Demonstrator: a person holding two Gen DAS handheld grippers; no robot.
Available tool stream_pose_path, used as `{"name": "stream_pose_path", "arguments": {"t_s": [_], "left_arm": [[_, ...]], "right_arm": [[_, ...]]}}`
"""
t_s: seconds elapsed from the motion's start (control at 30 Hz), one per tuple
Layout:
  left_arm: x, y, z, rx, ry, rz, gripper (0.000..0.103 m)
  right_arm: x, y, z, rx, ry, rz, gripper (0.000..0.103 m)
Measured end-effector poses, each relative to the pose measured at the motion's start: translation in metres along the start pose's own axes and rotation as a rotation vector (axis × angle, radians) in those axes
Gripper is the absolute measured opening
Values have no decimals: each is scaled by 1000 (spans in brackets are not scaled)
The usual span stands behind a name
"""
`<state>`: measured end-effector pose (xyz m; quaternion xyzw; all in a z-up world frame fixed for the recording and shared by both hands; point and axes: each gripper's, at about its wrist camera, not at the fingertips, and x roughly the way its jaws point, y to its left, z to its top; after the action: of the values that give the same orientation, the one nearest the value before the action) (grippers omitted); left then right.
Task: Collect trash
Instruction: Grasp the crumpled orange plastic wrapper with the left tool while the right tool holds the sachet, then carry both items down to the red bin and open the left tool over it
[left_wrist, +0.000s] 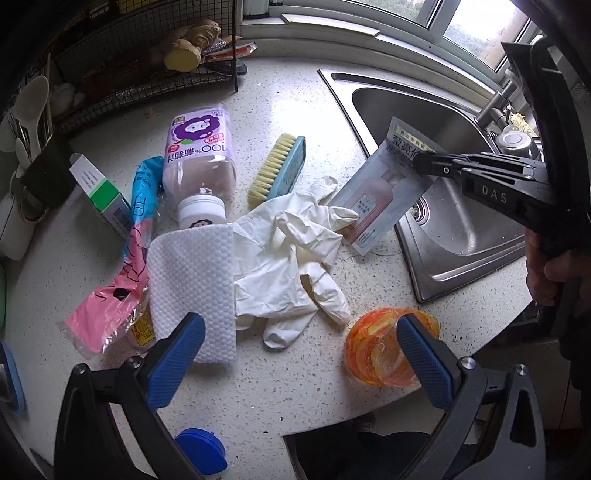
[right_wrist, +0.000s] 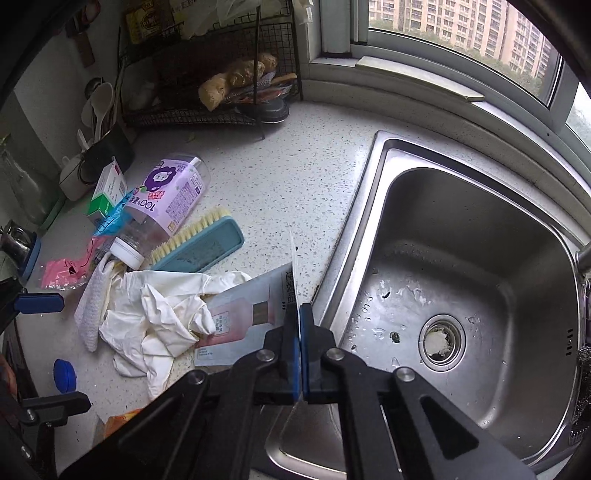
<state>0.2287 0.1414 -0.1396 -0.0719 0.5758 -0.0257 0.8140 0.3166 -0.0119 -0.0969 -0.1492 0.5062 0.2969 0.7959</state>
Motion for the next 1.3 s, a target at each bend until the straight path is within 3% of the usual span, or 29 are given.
{"name": "stream_pose_path", "arguments": {"t_s": [0.2,0.3,0.4,0.5,0.57,0.63,0.73,0.93,1.3], "left_arm": [[14,-24,-7,73,48,-13,103],[27,-32,-8,104,78,27,93],[38,-31,-9,95,107,21,81],[47,-32,-12,92,129,13,57],[53,-33,-14,80,149,22,25],[58,-34,-16,57,158,19,11],[56,-40,-20,54,140,13,6],[36,-62,-25,43,64,16,6],[-12,-159,-52,175,-31,-27,6]], "right_arm": [[-15,-15,-11,67,-20,-11,0],[-19,-19,-19,100,-23,-12,0],[-26,-23,-26,131,-32,-12,0],[-35,-27,-33,156,-45,-16,0],[-42,-31,-37,179,-61,-19,0],[-52,-35,-40,207,-75,-13,0],[-67,-40,-47,244,-96,-5,0],[-106,-42,-72,265,-140,-28,0],[-174,-52,-150,331,-174,-64,0]]}}
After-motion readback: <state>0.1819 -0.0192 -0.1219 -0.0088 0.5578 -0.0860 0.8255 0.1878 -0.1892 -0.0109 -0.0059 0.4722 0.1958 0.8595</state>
